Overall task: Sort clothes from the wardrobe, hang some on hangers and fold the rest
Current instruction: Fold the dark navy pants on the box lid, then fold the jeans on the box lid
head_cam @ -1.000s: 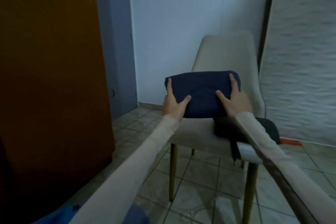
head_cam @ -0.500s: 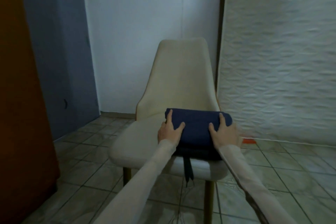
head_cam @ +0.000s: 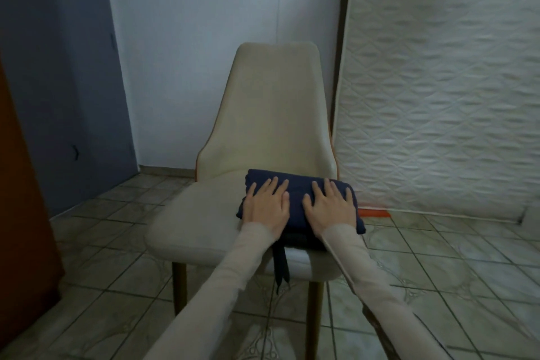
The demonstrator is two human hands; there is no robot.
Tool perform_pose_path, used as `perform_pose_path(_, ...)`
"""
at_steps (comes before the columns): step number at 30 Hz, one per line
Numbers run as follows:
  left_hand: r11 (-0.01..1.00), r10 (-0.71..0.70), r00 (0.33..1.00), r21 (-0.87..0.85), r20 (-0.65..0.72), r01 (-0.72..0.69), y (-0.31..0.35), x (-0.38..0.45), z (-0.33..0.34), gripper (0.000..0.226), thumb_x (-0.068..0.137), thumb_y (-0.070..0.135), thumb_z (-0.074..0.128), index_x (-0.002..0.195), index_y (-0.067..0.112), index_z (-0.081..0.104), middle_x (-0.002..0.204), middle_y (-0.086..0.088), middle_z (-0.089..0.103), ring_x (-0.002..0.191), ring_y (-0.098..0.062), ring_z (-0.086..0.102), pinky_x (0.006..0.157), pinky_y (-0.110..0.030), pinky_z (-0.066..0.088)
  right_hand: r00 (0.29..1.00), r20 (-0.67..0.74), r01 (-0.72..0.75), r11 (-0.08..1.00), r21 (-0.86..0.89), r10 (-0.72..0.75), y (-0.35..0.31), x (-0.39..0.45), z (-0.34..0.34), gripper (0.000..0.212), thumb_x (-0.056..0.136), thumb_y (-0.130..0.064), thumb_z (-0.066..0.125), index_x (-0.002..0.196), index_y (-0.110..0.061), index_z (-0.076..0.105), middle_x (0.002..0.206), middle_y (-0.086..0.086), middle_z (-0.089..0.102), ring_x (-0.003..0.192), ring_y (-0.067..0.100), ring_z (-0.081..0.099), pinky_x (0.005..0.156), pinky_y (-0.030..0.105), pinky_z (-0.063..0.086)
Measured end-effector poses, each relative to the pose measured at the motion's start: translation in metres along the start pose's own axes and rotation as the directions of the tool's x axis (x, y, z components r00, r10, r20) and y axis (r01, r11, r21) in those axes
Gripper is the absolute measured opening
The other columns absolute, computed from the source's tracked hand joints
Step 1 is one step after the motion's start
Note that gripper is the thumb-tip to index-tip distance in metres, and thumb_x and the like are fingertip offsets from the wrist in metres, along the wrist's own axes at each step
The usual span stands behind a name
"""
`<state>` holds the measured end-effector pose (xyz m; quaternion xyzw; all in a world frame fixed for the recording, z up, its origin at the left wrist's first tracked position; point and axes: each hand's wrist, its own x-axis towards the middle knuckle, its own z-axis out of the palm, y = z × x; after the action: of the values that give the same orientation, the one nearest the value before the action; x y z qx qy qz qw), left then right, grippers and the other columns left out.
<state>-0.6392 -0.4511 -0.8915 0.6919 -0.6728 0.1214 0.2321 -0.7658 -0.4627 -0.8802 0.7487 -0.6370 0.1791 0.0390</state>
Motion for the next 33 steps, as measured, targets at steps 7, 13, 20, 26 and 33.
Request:
perform_pose_path(7,1.000,0.001,0.999,0.009,0.051,-0.001,-0.001,-0.004,0.000,0.048,0.103,0.032,0.016,0.149,0.024,0.020,0.156,0.003,0.020,0.143,-0.011,0.016,0.116,-0.033,0.003,1.000,0.024,-0.016,0.999,-0.028,0.016,-0.006,-0.005,-0.002,0.055,0.100,-0.040,0.017,0.151,-0.019,0.013,0.158,0.008,0.007,0.146,0.020,0.007,0.117,0.041,-0.002)
perform_pose_path(13,0.999,-0.038,0.993,0.017,0.114,0.036,-0.005,-0.022,-0.021,0.048,0.103,0.033,0.014,0.150,0.025,0.011,0.158,0.002,0.007,0.146,-0.012,0.002,0.117,-0.040,-0.002,0.995,0.097,0.022,0.998,0.058,-0.028,-0.008,-0.018,-0.025,0.050,0.101,-0.037,0.025,0.149,-0.022,0.021,0.158,0.001,0.013,0.145,0.017,0.011,0.118,0.043,0.003)
perform_pose_path(20,0.996,-0.065,0.991,0.067,0.120,0.058,-0.064,-0.090,-0.051,0.050,0.103,0.032,0.018,0.151,0.025,0.005,0.158,0.004,0.004,0.145,-0.011,0.004,0.116,-0.041,0.002,0.964,0.139,0.218,0.974,0.067,-0.226,-0.069,-0.066,-0.027,0.054,0.099,-0.030,0.038,0.149,-0.021,0.019,0.158,-0.001,0.010,0.145,0.016,0.011,0.117,0.044,0.005)
perform_pose_path(26,0.983,-0.176,0.969,0.084,0.173,0.163,-0.148,-0.173,-0.094,0.052,0.102,0.028,0.028,0.150,0.019,0.011,0.157,0.000,0.013,0.144,-0.016,0.012,0.115,-0.041,0.017,0.900,0.178,0.373,0.914,0.158,-0.397,-0.145,-0.137,-0.020,0.054,0.096,-0.026,0.045,0.146,-0.019,0.025,0.152,0.003,0.026,0.135,0.026,0.032,0.111,0.040,0.025)
perform_pose_path(33,0.942,-0.336,0.887,0.100,0.318,0.321,-0.231,-0.271,-0.127,0.051,0.100,0.027,0.034,0.147,0.015,0.020,0.149,-0.010,0.030,0.133,-0.025,0.033,0.107,-0.035,0.031,0.756,0.406,0.455,0.858,0.238,-0.513,-0.223,-0.206,0.013,0.056,0.096,-0.028,0.046,0.147,-0.022,0.024,0.150,0.006,0.031,0.132,0.026,0.039,0.103,0.038,0.035)
